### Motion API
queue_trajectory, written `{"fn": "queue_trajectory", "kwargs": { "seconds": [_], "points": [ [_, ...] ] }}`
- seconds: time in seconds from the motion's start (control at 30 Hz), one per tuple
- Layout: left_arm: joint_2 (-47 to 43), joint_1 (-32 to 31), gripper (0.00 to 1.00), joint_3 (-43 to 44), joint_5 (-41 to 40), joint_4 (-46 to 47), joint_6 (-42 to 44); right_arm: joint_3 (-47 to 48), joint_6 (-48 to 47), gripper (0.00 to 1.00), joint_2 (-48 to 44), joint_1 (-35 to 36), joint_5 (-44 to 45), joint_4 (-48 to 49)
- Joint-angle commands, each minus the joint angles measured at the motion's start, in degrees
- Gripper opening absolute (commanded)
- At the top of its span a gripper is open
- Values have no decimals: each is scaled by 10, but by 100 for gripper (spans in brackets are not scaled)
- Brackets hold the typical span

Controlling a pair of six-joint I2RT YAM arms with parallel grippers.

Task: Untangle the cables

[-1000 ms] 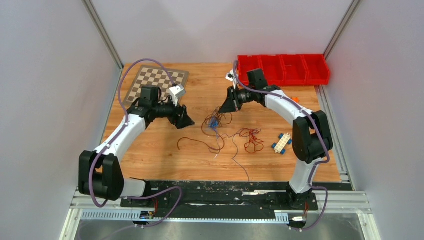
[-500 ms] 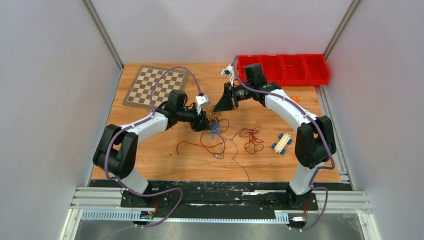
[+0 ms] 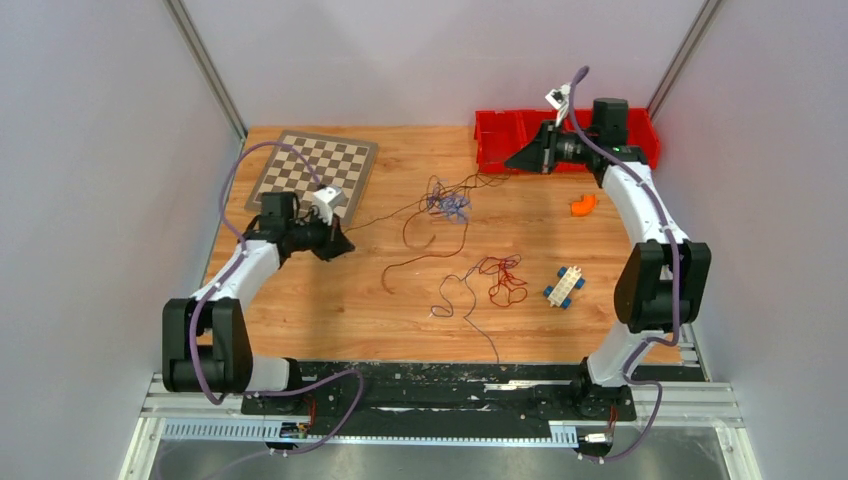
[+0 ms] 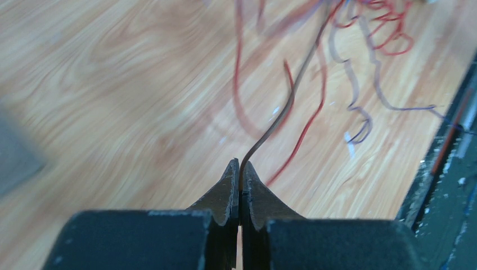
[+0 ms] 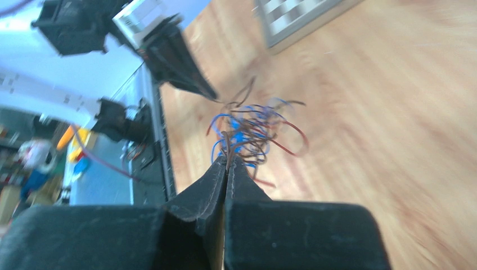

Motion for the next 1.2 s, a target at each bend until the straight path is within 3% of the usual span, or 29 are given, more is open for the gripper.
{"fn": "queue_trajectory", "kwargs": {
  "seconds": [0.0,0.23,0.4,0.6,0.77,0.87,0.9,0.93,0.97,1.07,1.17],
  "points": [
    [-47,93,0,-8,-22,-134,93,17,0,0,-61,-29,3,-1],
    [-99,236,0,-6,-42,-283,252,-9,-62,0,-82,-95,42,-53],
    [-83,338,0,-18,-77,-325,352,-5,-99,0,-81,-116,50,-87],
    [-60,369,0,-25,-125,-299,377,-14,-109,0,-82,-115,51,-95],
    [-45,363,0,-22,-135,-271,346,-16,-98,0,-83,-83,38,-94],
    [-50,347,1,7,-84,-306,349,-22,-84,0,-88,-42,17,-93],
    [-63,331,22,13,-43,-314,343,-25,-78,0,-89,-16,11,-91],
    [-71,321,36,27,-25,-323,335,-27,-70,0,-90,8,6,-88],
    [-86,290,60,43,9,-323,309,-28,-62,0,-91,32,0,-84],
    [-112,176,91,68,40,-263,223,-24,-48,0,-93,100,-3,-67],
    [-125,72,99,84,41,-161,102,-12,-34,0,-96,148,2,-45]
  ]
}}
